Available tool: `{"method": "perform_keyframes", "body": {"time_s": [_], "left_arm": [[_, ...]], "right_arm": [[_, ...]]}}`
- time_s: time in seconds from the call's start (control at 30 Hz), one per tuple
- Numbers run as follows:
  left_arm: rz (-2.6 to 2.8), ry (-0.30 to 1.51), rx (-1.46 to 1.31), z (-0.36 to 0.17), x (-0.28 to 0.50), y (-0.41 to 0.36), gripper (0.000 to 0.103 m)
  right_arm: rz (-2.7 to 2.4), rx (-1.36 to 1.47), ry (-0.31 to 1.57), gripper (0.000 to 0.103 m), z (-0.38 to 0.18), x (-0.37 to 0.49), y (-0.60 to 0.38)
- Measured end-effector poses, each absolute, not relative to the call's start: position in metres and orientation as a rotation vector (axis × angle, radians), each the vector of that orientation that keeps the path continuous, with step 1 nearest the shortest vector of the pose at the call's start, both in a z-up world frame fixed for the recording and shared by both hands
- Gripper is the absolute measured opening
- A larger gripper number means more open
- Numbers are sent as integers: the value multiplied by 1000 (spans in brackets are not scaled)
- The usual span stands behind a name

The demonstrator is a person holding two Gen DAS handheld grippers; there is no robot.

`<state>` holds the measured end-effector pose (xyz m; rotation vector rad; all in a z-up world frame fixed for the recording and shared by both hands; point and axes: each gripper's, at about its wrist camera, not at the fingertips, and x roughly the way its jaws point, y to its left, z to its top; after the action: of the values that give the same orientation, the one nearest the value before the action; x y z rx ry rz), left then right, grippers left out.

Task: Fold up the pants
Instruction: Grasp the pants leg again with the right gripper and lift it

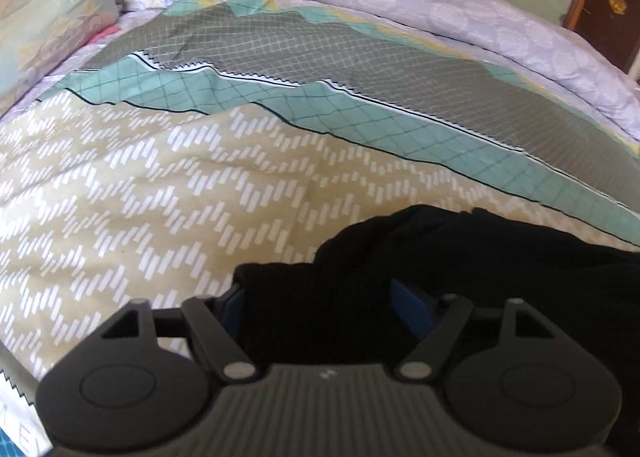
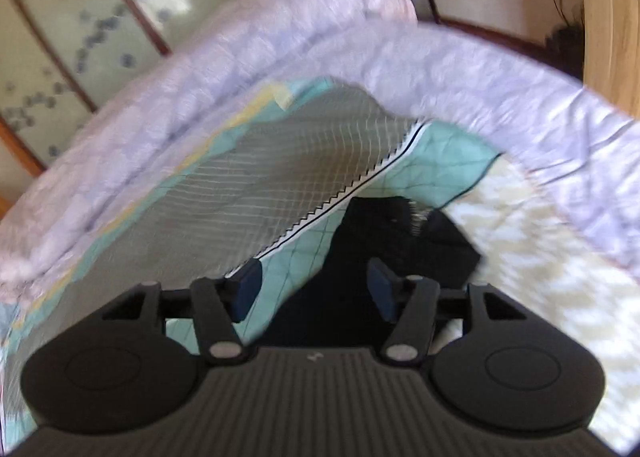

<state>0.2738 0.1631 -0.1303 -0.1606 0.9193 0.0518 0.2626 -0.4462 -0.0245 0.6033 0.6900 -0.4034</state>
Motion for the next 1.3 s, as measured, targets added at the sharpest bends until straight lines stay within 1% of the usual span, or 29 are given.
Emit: {"method": "perform_keyframes", "body": {"time_s": [0.03, 0.07, 0.1, 0.13, 0.17, 0.2, 0.23, 0.27, 0.3, 0.33, 0.37, 0.43, 0.47, 0.5, 0.53, 0.57, 0.63, 0.7, 0.73, 0.83, 0.87, 0.9, 0.93, 0.97, 1.0, 1.03, 1.13, 1.3], "left_arm": [[65, 905, -136, -131, 272, 161, 59], [70, 888, -103, -132, 269, 158, 51], [71, 874, -78, -133, 267, 156, 47], [74, 862, -59, -132, 264, 154, 44], [73, 852, -48, -132, 261, 152, 36], [69, 841, -40, -130, 259, 150, 22], [55, 833, -37, -128, 258, 148, 15], [56, 816, -41, -124, 257, 147, 16], [63, 800, -56, -121, 257, 147, 16], [61, 791, -85, -120, 258, 148, 16], [54, 795, -112, -122, 259, 149, 16], [68, 803, -108, -130, 260, 147, 18], [67, 792, -90, -131, 258, 145, 22], [67, 785, -71, -131, 255, 142, 28], [72, 780, -51, -131, 254, 140, 30], [77, 775, -40, -130, 252, 140, 33], [68, 773, -49, -126, 250, 143, 33], [61, 760, -63, -121, 248, 147, 36], [60, 753, -62, -120, 248, 148, 41], [45, 757, -66, -123, 252, 151, 46], [38, 764, -60, -127, 254, 148, 51], [33, 770, -36, -133, 256, 144, 49], [36, 779, 3, -138, 257, 139, 43], [44, 774, 43, -141, 257, 134, 35], [39, 767, 52, -139, 256, 133, 23], [26, 766, 38, -134, 255, 134, 18], [11, 753, -45, -113, 246, 146, 16], [-25, 629, -94, -59, 196, 152, 16]], "right_arm": [[-425, 604, 715, 61, -38, 277, -448], [-459, 590, 745, 59, -52, 288, -448], [-497, 565, 779, 36, -64, 297, -448], [-525, 536, 799, 7, -75, 303, -449], [-534, 533, 772, 5, -78, 303, -452], [-536, 563, 690, 4, -73, 298, -459], [-540, 607, 590, 3, -66, 292, -469], [-528, 644, 464, 3, -57, 282, -478], [-518, 657, 388, 4, -50, 275, -485], [-526, 649, 398, 4, -47, 275, -490], [-535, 630, 461, 4, -49, 279, -492], [-502, 614, 591, 9, -56, 285, -493], [-477, 615, 604, 14, -56, 283, -492], [-471, 607, 595, 34, -53, 279, -489], [-487, 596, 578, 55, -49, 273, -486], [-505, 588, 561, 56, -46, 268, -484], [-504, 598, 561, 56, -41, 266, -484], [-504, 599, 573, 56, -39, 271, -481], [-513, 595, 585, 56, -40, 278, -480], [-542, 598, 637, 56, -53, 308, -474], [-557, 602, 660, 56, -62, 314, -471], [-567, 603, 685, 50, -73, 321, -468], [-570, 600, 721, 15, -84, 328, -467], [-583, 592, 748, 5, -94, 331, -465], [-590, 595, 720, 4, -98, 328, -464], [-592, 611, 696, 4, -96, 322, -464], [-575, 641, 608, 4, -70, 295, -463], [-493, 720, 444, 4, 10, 207, -452]]}}
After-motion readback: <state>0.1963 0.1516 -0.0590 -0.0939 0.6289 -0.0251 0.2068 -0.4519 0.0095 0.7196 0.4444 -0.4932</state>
